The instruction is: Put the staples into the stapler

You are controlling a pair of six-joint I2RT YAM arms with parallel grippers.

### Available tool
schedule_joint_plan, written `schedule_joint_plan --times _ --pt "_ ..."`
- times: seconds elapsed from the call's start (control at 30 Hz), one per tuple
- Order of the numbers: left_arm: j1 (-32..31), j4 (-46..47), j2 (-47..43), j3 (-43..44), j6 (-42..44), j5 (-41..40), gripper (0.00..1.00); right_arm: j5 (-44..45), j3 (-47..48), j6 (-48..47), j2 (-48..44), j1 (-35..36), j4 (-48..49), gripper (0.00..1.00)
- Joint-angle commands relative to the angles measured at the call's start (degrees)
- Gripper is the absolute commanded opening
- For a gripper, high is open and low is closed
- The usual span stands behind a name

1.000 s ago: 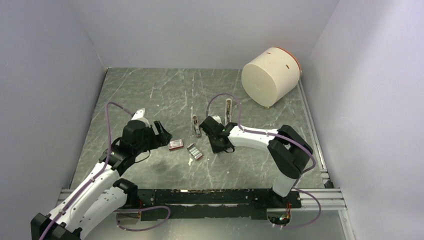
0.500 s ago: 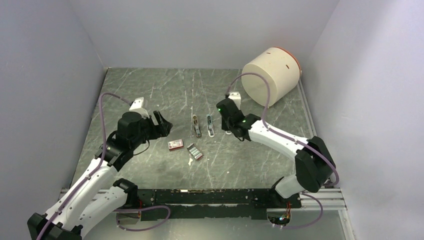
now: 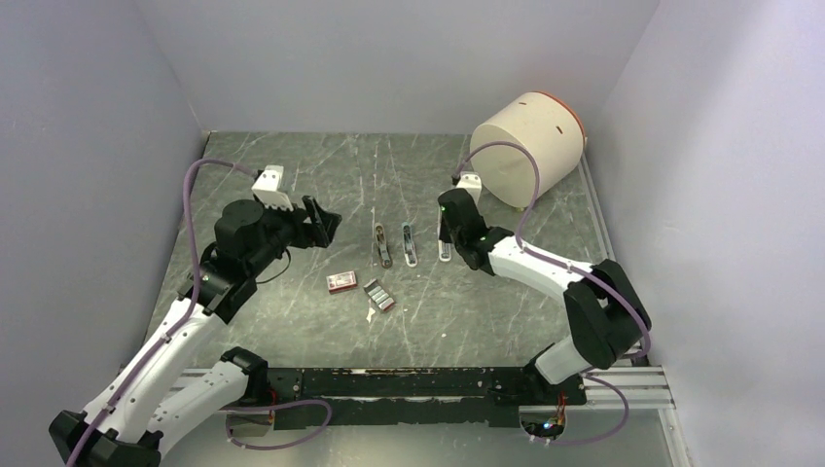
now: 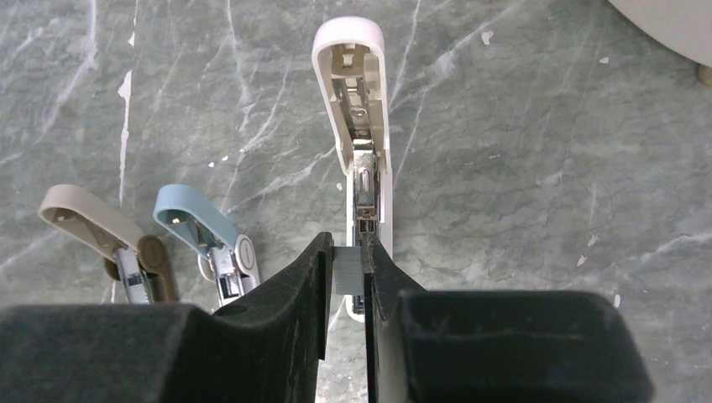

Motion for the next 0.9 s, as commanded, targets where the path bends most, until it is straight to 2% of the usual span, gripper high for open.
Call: schedule_joint_plan --times 0.0,0.33,0.87 --pt "0.2 5.5 0.2 2.9 5.7 -0.1 0.86 -1.7 -2.5 -2.3 1.1 -1.1 8.7 0.20" --pt "0.2 6.4 0.0 0.8 5.6 -2.0 0.86 -3.1 -5.5 -3.9 4.4 -1.8 13.7 0.20" --pt "0.2 4.1 0.7 0.5 4.8 -5.2 0.86 -3.3 -7.6 -3.5 6.6 -2.2 15.8 0.20"
